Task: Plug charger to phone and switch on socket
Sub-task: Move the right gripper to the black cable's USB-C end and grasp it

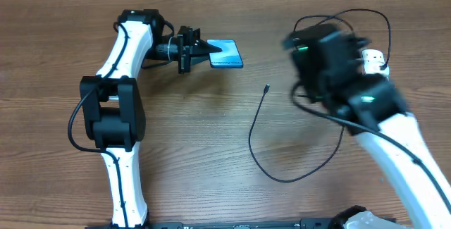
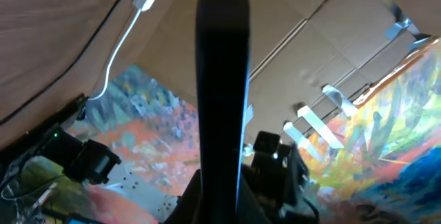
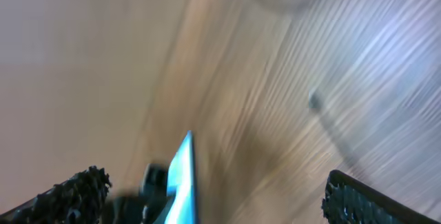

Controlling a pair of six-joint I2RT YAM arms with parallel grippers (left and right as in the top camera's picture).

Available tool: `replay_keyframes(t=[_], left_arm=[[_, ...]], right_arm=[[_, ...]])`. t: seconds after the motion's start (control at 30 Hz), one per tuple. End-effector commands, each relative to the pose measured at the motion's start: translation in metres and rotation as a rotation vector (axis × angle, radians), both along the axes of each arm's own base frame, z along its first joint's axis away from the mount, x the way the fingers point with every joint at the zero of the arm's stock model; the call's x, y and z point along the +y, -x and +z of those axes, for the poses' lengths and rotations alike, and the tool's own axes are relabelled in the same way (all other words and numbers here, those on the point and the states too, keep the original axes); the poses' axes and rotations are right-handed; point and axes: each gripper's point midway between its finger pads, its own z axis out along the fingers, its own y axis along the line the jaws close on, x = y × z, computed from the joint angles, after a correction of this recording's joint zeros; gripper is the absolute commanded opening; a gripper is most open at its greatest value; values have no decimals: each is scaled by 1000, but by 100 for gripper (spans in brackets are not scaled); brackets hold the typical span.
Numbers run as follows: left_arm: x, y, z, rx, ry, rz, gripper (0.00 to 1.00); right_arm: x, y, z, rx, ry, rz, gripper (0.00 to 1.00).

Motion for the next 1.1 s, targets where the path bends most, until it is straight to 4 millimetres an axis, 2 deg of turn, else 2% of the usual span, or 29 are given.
replay_keyframes(t=[0.0,0.03,0.07,0.13,0.2,0.33,0.43,0.53,0.73,0.83,0.93,1.07], left_arm=[[5,3,28,-29,41,21,4],[5,5,29,-9,40,21,4],[5,7,29,15,38,21,4],[5,7,29,16,38,20,4],[5,7,29,15,39,20,4],[5,8,30,38,37,20,4],[5,9,30,42,37,20,4],[5,9,30,20,38,20,4],[5,8,30,15,39,22,4],[6,8,30,17,38,23,4],[11,6,30,15,39,35,4],[19,2,30,22,38,56,4]], right_arm=[[-75,15,-22,159,247,30,100],[-91,23,-34,230,268,8,100],[-114,38,-60,371,282,-44,100],[-126,51,-93,509,294,-62,100],[-124,56,-123,598,317,11,100],[-100,60,-181,715,239,138,100],[-79,55,-207,711,193,306,100],[-56,45,-215,655,123,451,100],[-49,34,-216,602,130,457,100],[-33,29,-218,562,141,512,96],[-2,29,-213,512,130,661,86],[12,24,-200,486,138,697,86]])
